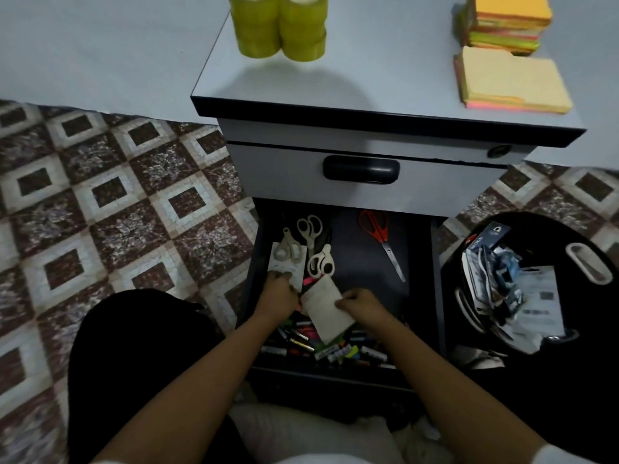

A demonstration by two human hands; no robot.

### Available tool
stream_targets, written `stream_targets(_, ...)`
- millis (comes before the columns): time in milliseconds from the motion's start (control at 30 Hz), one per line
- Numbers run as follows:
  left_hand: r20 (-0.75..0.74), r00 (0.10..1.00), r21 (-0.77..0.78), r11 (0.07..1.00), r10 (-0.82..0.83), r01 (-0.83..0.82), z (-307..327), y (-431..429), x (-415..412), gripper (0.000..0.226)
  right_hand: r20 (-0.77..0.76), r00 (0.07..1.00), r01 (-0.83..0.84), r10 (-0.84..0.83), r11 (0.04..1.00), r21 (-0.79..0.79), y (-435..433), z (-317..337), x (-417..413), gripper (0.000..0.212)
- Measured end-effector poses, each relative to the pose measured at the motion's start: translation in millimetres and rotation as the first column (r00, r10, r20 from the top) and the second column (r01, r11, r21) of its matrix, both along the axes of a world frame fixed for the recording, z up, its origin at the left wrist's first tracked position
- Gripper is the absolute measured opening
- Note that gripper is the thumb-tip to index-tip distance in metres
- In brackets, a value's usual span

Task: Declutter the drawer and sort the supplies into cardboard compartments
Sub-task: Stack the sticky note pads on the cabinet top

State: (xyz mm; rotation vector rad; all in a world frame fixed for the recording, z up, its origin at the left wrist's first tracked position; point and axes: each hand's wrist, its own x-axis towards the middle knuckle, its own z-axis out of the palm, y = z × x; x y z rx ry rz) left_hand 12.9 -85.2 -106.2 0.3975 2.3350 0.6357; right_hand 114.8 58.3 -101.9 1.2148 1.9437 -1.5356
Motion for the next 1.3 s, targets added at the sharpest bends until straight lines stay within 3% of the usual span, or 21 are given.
stream_targets(233, -0.061, 0.998, -0.148, 0.989, -0.017, 0.008, -7, 14, 1, 0.067, -0.103, 0.948, 0.293, -0.3, 0.953, -0.081, 40, 16, 31, 0.005)
stream_targets(367, -0.119, 0.99, -0.253, 0.967, -0.076, 0.044, -11, 18, 5, 0.077, -0.127, 0.909, 0.389, -0.398, 0.917, -0.093, 45, 17, 38, 0.01)
stream_targets(567, -0.304, 0.883, -0.432, 0.878, -0.357, 0.206, -13, 10, 4, 0.053, -0.135, 0.918, 0.365, -0.373, 0.927, -0.081, 37, 13, 38, 0.008)
stream_targets(767, -0.354, 0.724, -0.523, 0.767, -0.592, 0.372, 0, 5, 2, 0.025, -0.177, 0.864, 0.451, -0.472, 0.88, -0.145, 37, 23, 37, 0.004)
stream_targets(833, -0.389, 0.729, -0.435, 0.81, -0.564, 0.395, 13, 1, -1, 0.021, -0.2, 0.849, 0.465, -0.489, 0.871, -0.158, 38, 27, 37, 0.011)
stream_targets(933, -0.412, 0.879, -0.049, 0.969, -0.242, 0.244, 33, -4, -5, 0.019, -0.253, 0.837, 0.453, -0.486, 0.873, -0.18, 36, 37, 36, 0.011)
stream_targets(1000, -0.367, 0.93, 0.207, 0.972, -0.025, 0.107, 46, -4, -7, 0.021, -0.32, 0.819, 0.433, -0.477, 0.879, -0.201, 34, 45, 37, 0.012)
stream_targets(1100, -0.107, 0.964, 0.432, 0.885, 0.244, -0.176, 64, -3, -10, 0.028, -0.421, 0.776, 0.403, -0.469, 0.883, -0.242, 32, 59, 38, 0.01)
stream_targets(1167, 0.137, 0.923, 0.487, 0.787, 0.36, -0.38, 71, -2, -12, 0.03, -0.468, 0.751, 0.378, -0.466, 0.884, -0.275, 31, 70, 38, 0.009)
stream_targets(1300, 0.475, 0.79, 0.539, 0.581, 0.388, -0.61, 86, 6, -3, 0.028, -0.541, 0.743, 0.303, -0.394, 0.919, -0.253, 29, 87, 34, 0.007)
